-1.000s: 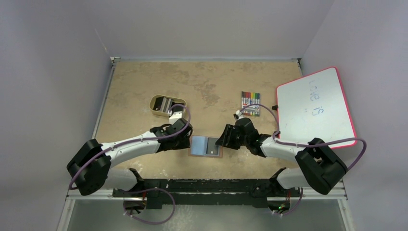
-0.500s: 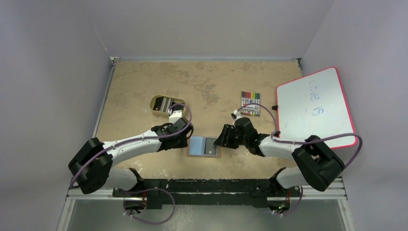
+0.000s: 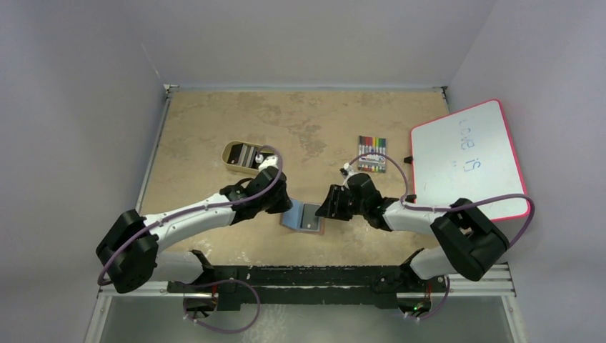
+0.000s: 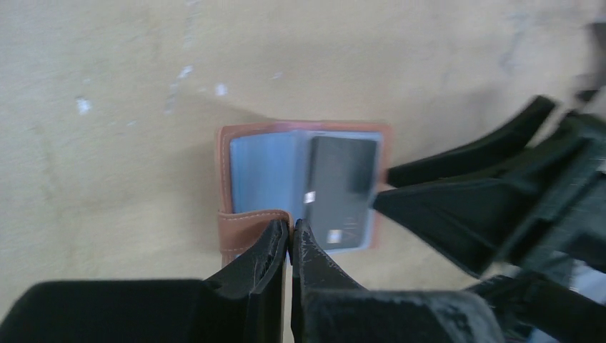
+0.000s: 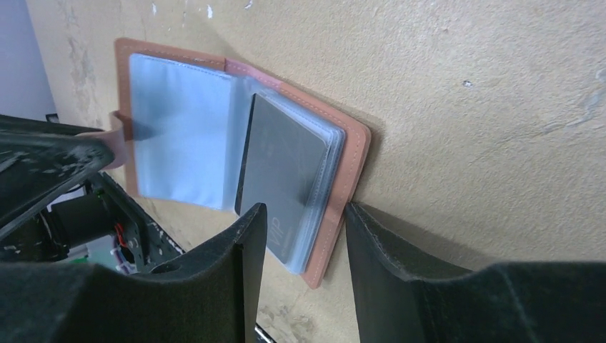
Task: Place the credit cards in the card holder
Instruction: Close the card holder at the center of the board.
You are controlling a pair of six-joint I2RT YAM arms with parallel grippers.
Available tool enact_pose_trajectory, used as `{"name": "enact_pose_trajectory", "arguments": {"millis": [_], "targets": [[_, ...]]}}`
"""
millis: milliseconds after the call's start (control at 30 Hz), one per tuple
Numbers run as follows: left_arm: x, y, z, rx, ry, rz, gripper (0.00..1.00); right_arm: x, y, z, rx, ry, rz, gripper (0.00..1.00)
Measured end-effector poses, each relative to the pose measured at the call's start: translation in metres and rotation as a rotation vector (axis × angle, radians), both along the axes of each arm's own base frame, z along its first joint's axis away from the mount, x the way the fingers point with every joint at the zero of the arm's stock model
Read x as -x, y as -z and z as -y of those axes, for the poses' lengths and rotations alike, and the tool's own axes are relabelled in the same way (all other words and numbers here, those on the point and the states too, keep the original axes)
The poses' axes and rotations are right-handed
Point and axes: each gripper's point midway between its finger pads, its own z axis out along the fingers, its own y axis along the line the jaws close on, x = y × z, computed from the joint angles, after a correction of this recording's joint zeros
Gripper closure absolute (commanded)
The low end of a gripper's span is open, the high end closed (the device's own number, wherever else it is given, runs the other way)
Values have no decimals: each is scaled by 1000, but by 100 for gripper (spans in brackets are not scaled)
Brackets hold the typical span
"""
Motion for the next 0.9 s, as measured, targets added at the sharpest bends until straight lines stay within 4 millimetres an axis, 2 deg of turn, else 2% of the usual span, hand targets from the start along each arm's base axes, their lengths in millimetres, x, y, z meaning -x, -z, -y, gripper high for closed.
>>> {"name": "enact_pose_trajectory", "arguments": {"millis": [133,333,500,733,900], "targets": [[-6,-26,29,169,23,38,100,2,-3,-3,-16,-16,-3,54],[-5,-39,54,333,49,42,100,2,-5,-8,-42,-36,4,57],[-5,-44,70,429,62,32,98,2,3,-11,-37,-59,-1,57],[-9,-41,86,495,71,18,94,-4,2,-15,-31,-77,19,56],[-12,-35,92,505,74,9,80,-10,-3,-3,17,-24,51,54]]}}
